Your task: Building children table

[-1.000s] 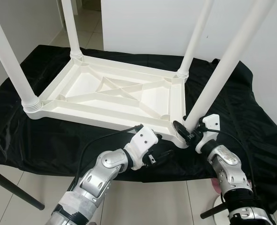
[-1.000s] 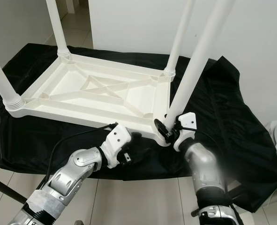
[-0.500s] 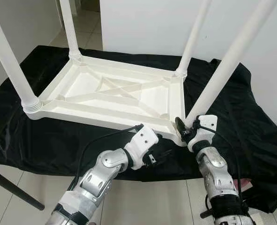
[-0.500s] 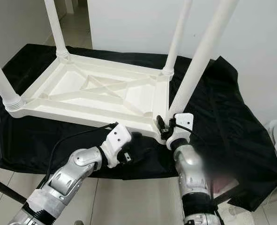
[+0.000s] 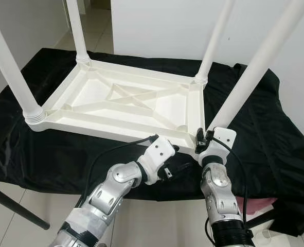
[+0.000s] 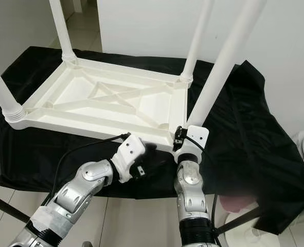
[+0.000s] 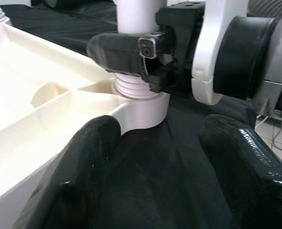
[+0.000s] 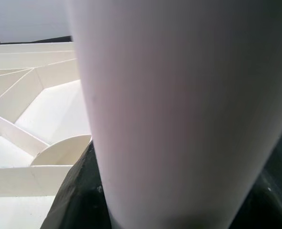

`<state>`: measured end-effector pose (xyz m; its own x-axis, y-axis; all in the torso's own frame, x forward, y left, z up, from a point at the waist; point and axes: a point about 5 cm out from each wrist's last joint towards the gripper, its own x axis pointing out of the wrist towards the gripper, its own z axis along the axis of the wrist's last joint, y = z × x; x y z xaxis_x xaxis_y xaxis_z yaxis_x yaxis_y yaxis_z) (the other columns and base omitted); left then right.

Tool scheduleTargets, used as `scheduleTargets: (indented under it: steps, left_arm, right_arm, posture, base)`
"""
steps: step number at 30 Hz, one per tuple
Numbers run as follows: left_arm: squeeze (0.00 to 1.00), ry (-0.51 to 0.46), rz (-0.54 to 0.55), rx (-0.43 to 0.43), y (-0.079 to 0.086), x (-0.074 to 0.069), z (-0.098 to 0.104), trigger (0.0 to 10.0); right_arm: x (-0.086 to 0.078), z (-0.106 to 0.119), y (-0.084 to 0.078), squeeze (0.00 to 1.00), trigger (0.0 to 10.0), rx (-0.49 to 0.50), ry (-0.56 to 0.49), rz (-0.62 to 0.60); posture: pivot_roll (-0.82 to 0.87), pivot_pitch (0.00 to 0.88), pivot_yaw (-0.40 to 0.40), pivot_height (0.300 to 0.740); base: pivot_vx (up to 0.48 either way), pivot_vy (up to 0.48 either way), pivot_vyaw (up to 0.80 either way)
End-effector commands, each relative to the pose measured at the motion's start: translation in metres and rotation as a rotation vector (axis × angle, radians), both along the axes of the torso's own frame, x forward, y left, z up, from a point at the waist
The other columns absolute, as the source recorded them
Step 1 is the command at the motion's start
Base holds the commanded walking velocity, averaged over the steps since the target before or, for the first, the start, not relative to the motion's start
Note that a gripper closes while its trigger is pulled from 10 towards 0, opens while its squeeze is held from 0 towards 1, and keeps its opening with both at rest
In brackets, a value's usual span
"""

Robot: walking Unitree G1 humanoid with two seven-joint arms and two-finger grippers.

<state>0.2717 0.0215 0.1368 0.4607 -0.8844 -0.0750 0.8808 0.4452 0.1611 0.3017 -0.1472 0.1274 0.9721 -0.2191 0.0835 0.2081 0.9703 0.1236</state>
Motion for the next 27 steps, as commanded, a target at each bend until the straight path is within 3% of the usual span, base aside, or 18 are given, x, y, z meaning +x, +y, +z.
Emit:
scheduleTargets:
  steps: [1,7,8,10,15,16,27]
  left_arm:
    - [0.0,0.021,-0.066,0.009,-0.005,-0.006,-0.003,10.0]
    - [0.0,0.026,-0.06,0.017,-0.002,-0.007,-0.006,10.0]
    - [0.0,0.026,-0.059,0.016,-0.002,-0.007,-0.006,10.0]
    - [0.0,0.025,-0.058,0.015,-0.002,-0.006,-0.005,10.0]
    - [0.0,0.023,-0.055,0.014,-0.002,-0.006,-0.004,10.0]
    - [0.0,0.022,-0.051,0.014,-0.002,-0.006,-0.004,10.0]
    - [0.0,0.028,-0.027,-0.002,-0.001,-0.006,-0.007,10.0]
  right_arm:
    - [-0.005,-0.012,-0.006,0.0,10.0,0.035,0.061,-0.041]
    - [-0.007,-0.015,-0.008,0.0,10.0,0.036,0.072,-0.051]
    - [-0.007,-0.015,-0.008,0.94,10.0,0.046,0.065,-0.043]
    - [-0.008,-0.013,-0.008,1.0,10.0,0.044,0.051,-0.035]
    - [-0.008,-0.011,-0.01,1.0,10.0,0.028,0.026,-0.004]
    - [-0.009,-0.012,-0.012,0.0,10.0,0.013,0.012,0.039]
    - [-0.013,-0.012,-0.018,0.0,10.0,-0.021,-0.068,0.214]
  posture:
    - [-0.02,0.065,-0.041,0.74]
    - [-0.01,0.066,-0.045,0.74]
    - [-0.01,0.066,-0.045,0.74]
    - [-0.01,0.067,-0.046,0.74]
    - [-0.01,0.067,-0.052,0.74]
    - [-0.01,0.067,-0.054,0.74]
    - [0.0,0.065,-0.059,0.74]
  base:
    - [0.0,0.0,0.0]
    - [0.0,0.0,0.0]
    - [0.0,0.0,0.0]
    - [0.0,0.0,0.0]
    - [0.0,0.0,0.0]
    - [0.0,0.0,0.0]
    - [0.0,0.0,0.0]
